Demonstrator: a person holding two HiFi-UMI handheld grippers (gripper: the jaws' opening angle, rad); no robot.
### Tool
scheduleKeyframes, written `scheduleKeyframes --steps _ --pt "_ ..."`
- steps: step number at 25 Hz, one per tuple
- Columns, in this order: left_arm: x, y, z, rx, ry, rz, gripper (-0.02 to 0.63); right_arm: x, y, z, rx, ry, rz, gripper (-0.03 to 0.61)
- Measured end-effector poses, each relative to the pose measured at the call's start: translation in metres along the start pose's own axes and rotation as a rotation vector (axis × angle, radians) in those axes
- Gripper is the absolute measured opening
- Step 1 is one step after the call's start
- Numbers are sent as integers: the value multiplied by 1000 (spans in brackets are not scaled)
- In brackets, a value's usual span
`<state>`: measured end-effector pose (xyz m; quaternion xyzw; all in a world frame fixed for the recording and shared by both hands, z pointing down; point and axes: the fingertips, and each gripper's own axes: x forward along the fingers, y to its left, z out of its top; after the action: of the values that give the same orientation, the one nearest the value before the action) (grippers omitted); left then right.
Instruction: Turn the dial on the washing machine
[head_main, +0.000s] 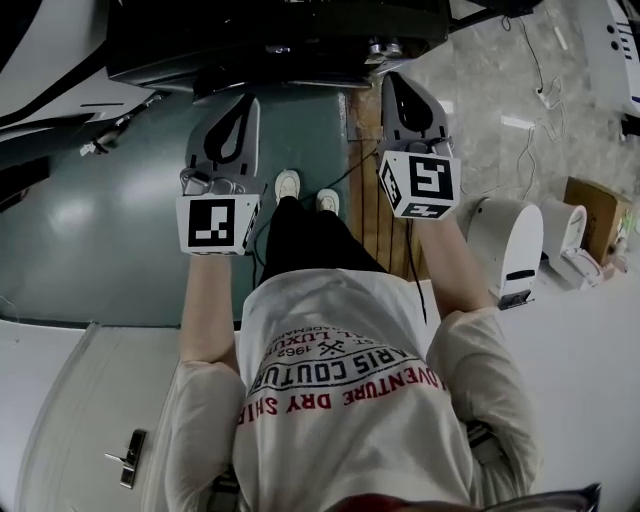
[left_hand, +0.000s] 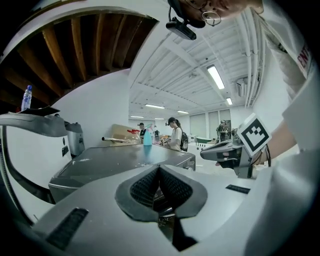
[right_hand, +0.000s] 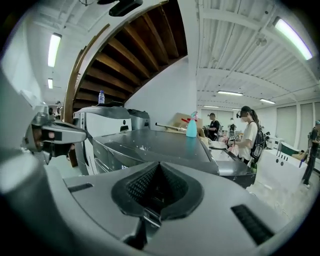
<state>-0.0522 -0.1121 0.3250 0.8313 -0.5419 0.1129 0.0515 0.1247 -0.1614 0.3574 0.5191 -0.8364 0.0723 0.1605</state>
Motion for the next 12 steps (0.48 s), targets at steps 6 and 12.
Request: scheduleKeyframes --steps 6,12 --pt "-24 -13 46 1 -42 -45 17 -41 20 43 34 -65 92 26" --pt "-50 -25 77 13 -75 -85 17 -71 33 70 -9 -121 118 26"
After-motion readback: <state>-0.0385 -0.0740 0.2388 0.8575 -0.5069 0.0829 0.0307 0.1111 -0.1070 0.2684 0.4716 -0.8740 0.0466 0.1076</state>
